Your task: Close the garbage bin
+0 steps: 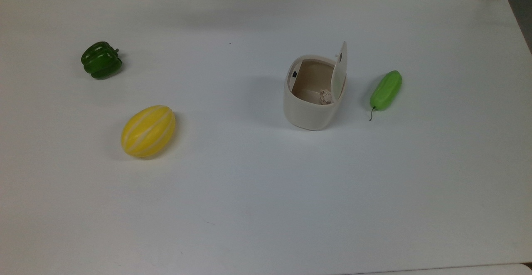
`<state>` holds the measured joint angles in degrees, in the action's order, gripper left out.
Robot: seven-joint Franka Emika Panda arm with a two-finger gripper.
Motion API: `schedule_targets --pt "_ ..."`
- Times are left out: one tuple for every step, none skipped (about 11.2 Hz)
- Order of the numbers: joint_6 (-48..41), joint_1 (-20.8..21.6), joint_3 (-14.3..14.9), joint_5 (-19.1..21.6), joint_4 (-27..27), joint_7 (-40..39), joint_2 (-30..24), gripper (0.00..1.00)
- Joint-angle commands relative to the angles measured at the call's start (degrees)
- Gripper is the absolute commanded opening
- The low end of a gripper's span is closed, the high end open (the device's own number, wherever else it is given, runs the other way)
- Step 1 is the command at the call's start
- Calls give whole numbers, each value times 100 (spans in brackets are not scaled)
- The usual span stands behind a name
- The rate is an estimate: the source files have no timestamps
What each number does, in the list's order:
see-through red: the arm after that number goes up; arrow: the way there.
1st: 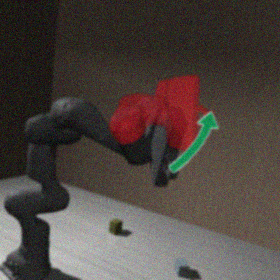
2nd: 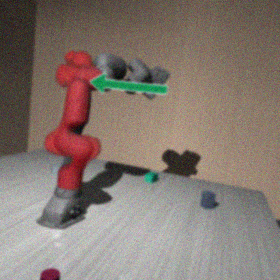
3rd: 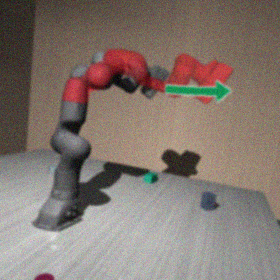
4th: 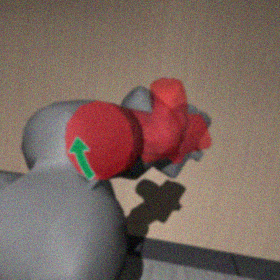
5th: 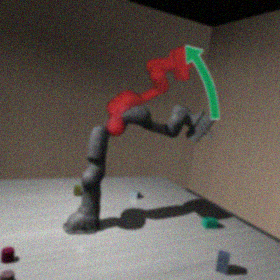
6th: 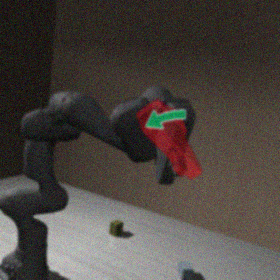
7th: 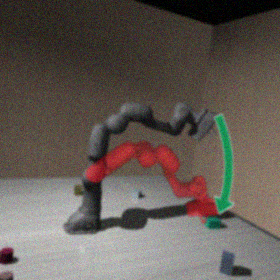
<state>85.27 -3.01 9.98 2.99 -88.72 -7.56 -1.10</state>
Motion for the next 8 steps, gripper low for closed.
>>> schedule_targets --pt "-151 11 126 -53 -23 70 -93 100" --pt "-151 11 135 -44 -23 53 -93 100" --pt "-151 11 136 -35 -23 18 -58 100" --pt "-151 20 144 -35 -14 -8 -5 100" --pt "-108 20 144 -9 -5 -17 39 100" --pt "-99 20 144 -8 -5 -17 57 100" --pt "-107 20 136 -8 -5 -17 57 100" --pt "-73 11 136 9 4 -9 57 100"
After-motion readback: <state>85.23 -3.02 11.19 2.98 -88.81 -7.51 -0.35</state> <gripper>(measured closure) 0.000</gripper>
